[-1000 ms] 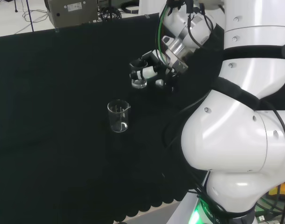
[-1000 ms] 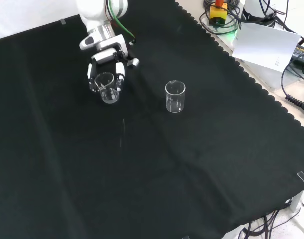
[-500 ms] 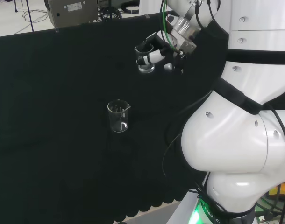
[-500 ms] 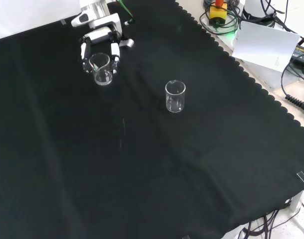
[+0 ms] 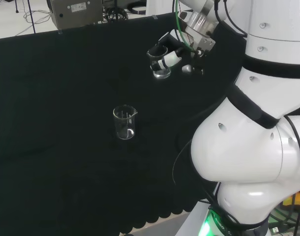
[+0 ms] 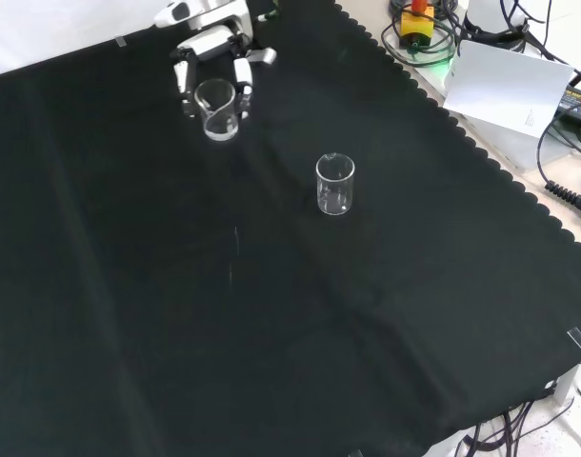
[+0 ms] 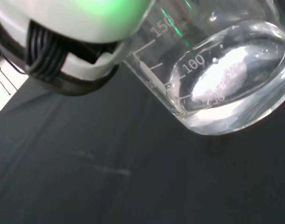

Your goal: Pick up the beaker on the right.

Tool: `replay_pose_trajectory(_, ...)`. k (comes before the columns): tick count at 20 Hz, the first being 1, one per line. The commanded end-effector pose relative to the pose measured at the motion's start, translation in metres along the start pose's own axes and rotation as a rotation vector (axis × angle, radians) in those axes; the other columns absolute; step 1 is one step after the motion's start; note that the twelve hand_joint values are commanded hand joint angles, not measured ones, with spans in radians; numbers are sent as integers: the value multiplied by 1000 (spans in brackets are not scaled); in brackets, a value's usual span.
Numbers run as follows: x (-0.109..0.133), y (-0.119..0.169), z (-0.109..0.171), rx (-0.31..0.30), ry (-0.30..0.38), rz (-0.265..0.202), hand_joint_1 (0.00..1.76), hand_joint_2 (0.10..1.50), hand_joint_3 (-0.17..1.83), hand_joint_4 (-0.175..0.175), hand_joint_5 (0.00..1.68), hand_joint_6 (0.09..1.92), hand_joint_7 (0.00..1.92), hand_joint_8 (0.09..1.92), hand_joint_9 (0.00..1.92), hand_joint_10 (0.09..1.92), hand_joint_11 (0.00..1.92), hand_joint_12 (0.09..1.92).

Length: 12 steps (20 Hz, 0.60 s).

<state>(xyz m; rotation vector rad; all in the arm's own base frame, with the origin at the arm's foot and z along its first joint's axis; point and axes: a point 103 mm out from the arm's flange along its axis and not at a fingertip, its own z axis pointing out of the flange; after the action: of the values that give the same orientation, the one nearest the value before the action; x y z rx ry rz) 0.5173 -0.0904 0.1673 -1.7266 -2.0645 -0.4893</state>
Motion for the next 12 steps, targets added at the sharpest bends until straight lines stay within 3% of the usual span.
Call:
replay_pose_trajectory(1, 24, -54, -5, 80, -75, -8, 1324, 548, 777, -175, 1362, 537, 1425, 487, 1744, 163, 1453, 634)
replay_pose_trajectory(12, 73, -96, 6, 205, -143, -47, 1320, 527, 855, -175, 1305, 683, 1363, 647, 1725, 238, 1410, 685)
